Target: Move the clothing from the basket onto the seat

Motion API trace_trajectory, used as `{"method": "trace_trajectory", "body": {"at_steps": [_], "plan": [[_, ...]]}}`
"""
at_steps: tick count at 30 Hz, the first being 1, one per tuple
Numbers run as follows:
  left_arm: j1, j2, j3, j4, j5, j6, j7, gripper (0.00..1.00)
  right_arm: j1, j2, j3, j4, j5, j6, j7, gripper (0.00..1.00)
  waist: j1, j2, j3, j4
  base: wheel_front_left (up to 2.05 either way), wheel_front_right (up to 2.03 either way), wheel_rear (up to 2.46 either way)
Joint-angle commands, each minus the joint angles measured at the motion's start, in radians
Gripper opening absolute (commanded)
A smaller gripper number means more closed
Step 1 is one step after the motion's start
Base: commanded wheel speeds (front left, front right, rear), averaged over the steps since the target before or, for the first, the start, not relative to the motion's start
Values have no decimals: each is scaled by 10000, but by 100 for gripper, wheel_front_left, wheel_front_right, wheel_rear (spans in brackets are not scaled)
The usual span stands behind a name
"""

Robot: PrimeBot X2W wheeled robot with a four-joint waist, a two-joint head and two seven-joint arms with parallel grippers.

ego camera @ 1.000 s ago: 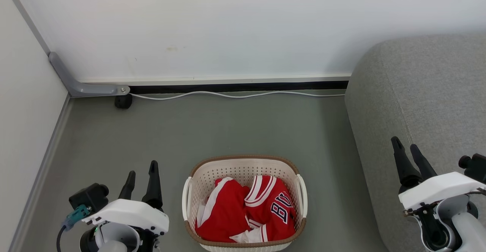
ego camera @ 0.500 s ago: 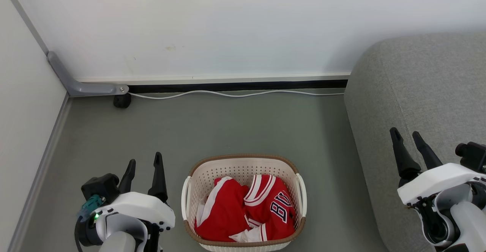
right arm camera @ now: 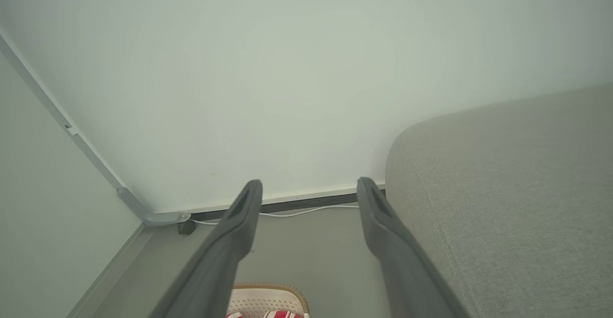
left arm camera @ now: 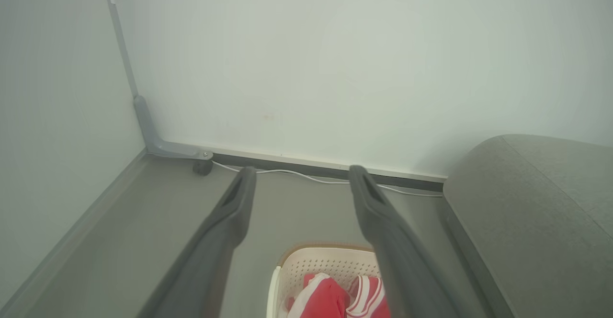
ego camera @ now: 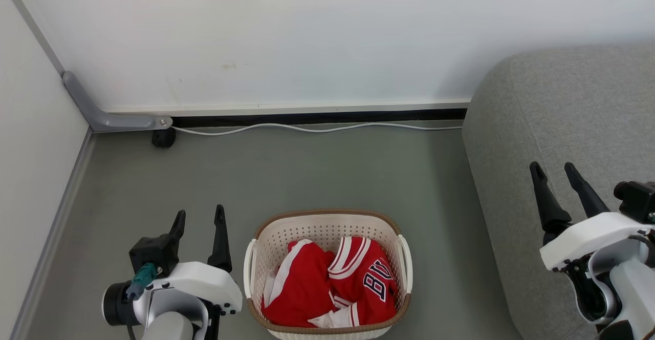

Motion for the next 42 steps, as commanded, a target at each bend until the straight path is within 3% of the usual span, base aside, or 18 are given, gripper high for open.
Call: {"method": "trace_trajectory", "body": {"at_steps": [1, 15, 42], "plan": [[-673, 184, 210, -189, 385, 168, -195, 100, -386, -264, 210, -166, -336, 68, -208, 100, 0, 0, -8, -12, 0, 0, 0], [-834, 211, 29, 48, 2016, 391, -611, 100, -705, -536, 348, 129, -1686, 73, -619, 100, 0, 0, 27, -26, 0, 0, 0], [-739, 212, -364, -94, 1734, 534, -617, 100, -591, -390, -342, -52, -1837, 73, -624, 100, 0, 0, 342, -77, 0, 0, 0]]}}
